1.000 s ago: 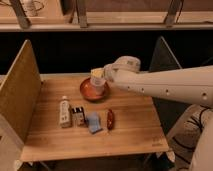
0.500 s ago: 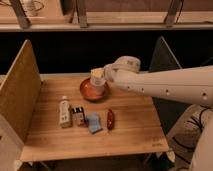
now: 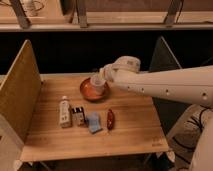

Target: Knock the eraser over

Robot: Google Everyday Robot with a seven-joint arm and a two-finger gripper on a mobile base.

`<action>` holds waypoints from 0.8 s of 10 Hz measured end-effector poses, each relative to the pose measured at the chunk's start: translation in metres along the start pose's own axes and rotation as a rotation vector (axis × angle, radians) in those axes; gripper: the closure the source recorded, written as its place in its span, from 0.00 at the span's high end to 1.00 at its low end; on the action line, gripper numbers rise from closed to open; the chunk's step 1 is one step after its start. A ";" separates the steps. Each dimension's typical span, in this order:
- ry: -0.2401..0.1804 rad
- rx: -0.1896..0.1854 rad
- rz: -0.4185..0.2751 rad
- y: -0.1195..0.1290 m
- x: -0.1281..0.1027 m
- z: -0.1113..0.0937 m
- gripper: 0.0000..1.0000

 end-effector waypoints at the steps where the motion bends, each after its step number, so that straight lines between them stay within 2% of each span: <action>1: 0.008 -0.001 0.000 0.002 0.004 0.000 0.08; 2: 0.033 -0.005 -0.004 0.007 0.015 0.001 0.02; 3: 0.068 -0.015 -0.009 0.018 0.032 0.001 0.00; 4: 0.132 -0.037 -0.013 0.039 0.064 -0.002 0.00; 5: 0.180 -0.051 -0.007 0.053 0.086 -0.007 0.00; 7: 0.236 -0.066 0.011 0.071 0.111 -0.017 0.00; 8: 0.280 -0.077 0.037 0.084 0.130 -0.023 0.00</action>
